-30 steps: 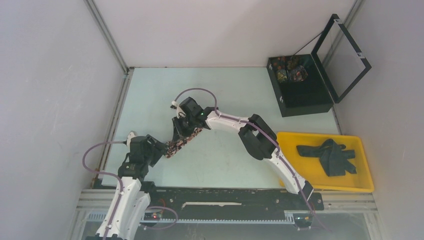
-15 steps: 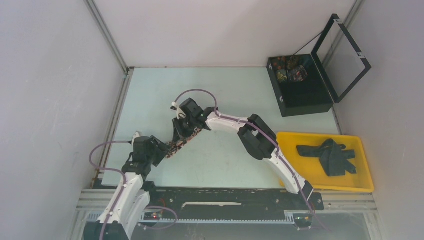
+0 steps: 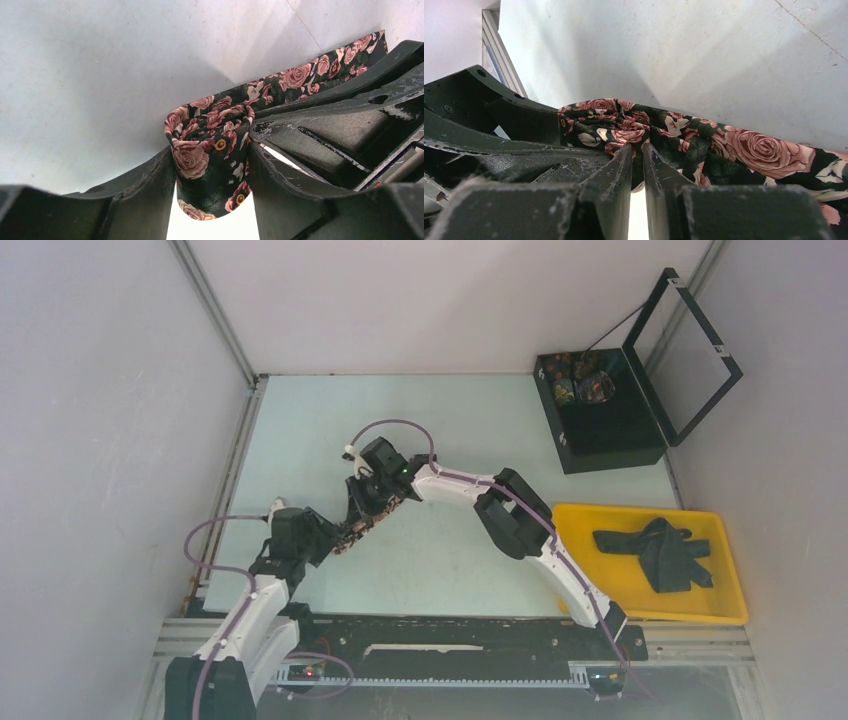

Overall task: Roll the ties
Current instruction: Roll the tie at the center of the board.

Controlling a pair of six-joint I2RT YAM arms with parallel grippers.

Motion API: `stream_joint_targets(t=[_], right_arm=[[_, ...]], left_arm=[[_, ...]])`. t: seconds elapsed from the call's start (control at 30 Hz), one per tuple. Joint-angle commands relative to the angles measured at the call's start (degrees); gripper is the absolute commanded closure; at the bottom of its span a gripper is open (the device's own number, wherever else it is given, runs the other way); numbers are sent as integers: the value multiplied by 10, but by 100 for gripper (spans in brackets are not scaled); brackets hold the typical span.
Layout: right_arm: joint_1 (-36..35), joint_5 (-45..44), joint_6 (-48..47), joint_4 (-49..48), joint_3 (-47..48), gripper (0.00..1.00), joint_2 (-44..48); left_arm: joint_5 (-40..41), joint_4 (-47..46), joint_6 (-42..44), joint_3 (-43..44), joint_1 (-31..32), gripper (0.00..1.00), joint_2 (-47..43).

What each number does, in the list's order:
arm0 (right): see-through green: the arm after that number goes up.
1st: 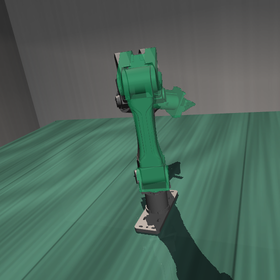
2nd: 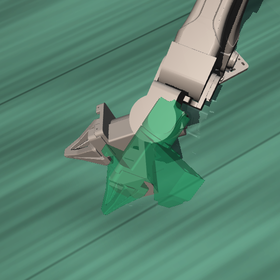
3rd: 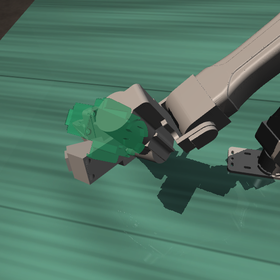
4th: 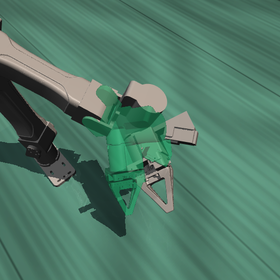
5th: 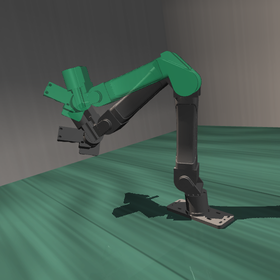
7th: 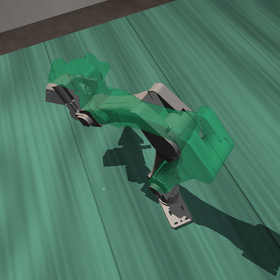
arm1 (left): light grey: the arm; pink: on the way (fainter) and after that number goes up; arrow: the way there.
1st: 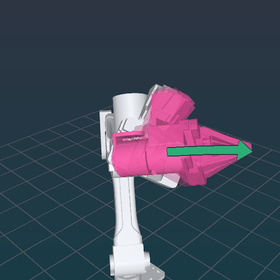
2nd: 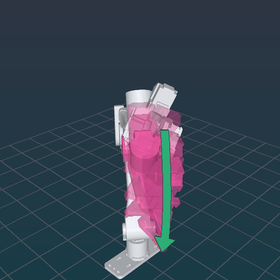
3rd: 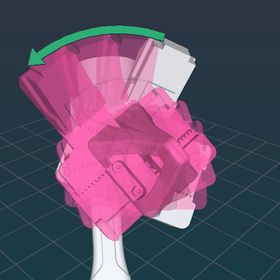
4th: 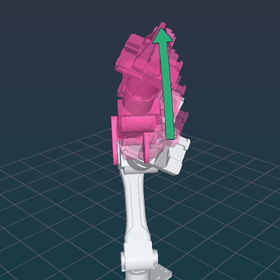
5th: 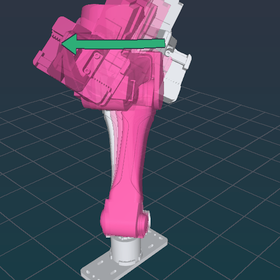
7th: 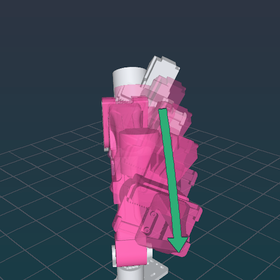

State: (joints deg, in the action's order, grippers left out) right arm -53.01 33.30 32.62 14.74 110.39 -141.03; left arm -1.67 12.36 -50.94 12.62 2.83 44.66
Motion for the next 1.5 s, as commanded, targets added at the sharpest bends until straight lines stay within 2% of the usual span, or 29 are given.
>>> stream_joint_targets(t=[0.0,0.13,0.27,0.43,0.7,0.93,1.17,1.47], right_arm=[[2,9,-1,-12,-1,83,-11],[3,9,-2,-11,-1,83,-7],[8,9,-5,-8,-3,83,1],[19,10,-7,-7,-9,83,26],[48,9,-12,-8,-28,82,77],[83,11,3,-52,-110,82,127],[113,20,17,-88,-174,82,165],[137,27,25,-112,-222,83,192]], left_arm=[[12,-15,12,8,7,41,31],[15,-18,11,13,15,46,47],[41,0,13,27,23,58,51],[69,38,21,51,40,64,61],[136,143,43,128,76,65,101],[182,232,71,195,91,66,154],[210,288,96,252,100,66,225],[269,362,113,337,146,68,336]])
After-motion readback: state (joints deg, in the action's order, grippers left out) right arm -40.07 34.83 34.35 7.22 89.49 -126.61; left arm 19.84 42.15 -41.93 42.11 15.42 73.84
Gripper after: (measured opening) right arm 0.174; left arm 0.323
